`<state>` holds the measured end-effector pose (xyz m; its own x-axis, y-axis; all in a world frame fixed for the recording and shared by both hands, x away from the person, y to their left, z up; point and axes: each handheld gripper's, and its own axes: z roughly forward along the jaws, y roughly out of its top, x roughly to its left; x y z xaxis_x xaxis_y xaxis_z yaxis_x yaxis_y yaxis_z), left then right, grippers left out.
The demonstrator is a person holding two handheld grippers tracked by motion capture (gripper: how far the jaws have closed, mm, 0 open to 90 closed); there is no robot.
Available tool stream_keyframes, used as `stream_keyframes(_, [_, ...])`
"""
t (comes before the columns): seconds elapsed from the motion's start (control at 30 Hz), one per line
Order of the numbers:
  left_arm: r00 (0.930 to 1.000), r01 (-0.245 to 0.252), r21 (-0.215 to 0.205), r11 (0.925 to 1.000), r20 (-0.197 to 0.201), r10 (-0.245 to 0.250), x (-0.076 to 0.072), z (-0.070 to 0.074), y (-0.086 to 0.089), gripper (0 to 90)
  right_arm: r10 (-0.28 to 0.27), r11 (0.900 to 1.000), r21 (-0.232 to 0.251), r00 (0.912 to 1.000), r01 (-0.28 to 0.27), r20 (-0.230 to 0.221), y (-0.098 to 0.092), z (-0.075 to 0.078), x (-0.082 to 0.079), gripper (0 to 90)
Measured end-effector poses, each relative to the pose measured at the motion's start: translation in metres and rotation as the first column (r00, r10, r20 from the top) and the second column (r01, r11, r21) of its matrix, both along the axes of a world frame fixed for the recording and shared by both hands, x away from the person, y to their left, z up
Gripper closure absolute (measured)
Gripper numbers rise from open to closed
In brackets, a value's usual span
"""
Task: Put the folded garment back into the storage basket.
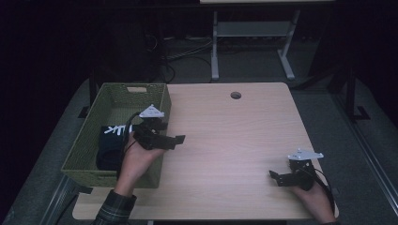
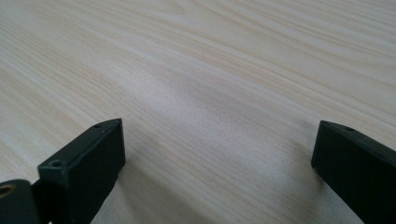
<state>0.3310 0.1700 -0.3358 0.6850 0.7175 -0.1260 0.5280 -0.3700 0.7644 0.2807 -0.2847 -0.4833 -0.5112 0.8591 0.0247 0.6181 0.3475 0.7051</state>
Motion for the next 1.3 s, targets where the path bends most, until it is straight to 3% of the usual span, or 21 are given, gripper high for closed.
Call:
stream_keyframes(0.23, [0.9992, 0.028, -0.012, 0.9995, 0.03, -0.027, -0.006, -0.018, -0.034, 14.0, 0.0, 1.0, 0.001, 1.0, 0.0, -0.002, 0.0, 0.0, 0.0, 2.4])
stream_keyframes(0.43, [0.9979, 0.058, 0.024, 0.998, 0.028, -0.059, -0.007, -0.038, -0.053, 13.9, 0.001, 1.0, 0.001, 1.0, -0.001, -0.002, 0.0, 0.0, 0.0, 2.4])
stream_keyframes(0.57, [0.9969, 0.07, 0.05, 0.9963, 0.031, -0.072, -0.006, -0.06, -0.067, 14.0, 0.001, 1.0, 0.0, 1.0, -0.001, -0.002, 0.0, 0.0, 0.0, 2.4])
stream_keyframes(0.8, [0.9952, 0.069, 0.098, 0.9928, 0.063, -0.076, -0.003, -0.087, -0.075, 13.9, 0.0, 1.0, -0.001, 1.0, 0.0, -0.002, 0.0, 0.0, 0.0, 2.4])
stream_keyframes(0.9, [0.995, 0.078, 0.122, 0.9895, 0.053, -0.085, -0.001, -0.096, -0.076, 13.7, 0.0, 1.0, -0.002, 1.0, 0.0, -0.002, 0.0, 0.0, 0.0, 2.4])
stream_keyframes(1.1, [0.996, 0.08, 0.118, 0.9898, 0.03, -0.084, 0.001, -0.117, -0.079, 13.6, 0.0, 1.0, -0.001, 1.0, 0.0, -0.001, 0.0, 0.0, 0.0, 2.4])
stream_keyframes(1.27, [0.9942, 0.099, 0.098, 0.9902, 0.032, -0.102, 0.002, -0.125, -0.08, 13.5, 0.0, 1.0, -0.001, 1.0, 0.0, -0.002, 0.0, 0.0, 0.0, 2.4])
stream_keyframes(1.3, [0.9929, 0.108, 0.116, 0.9874, 0.037, -0.113, 0.002, -0.129, -0.081, 12.9, 0.0, 1.0, -0.001, 1.0, 0.0, -0.002, 0.0, 0.0, 0.0, 2.4])
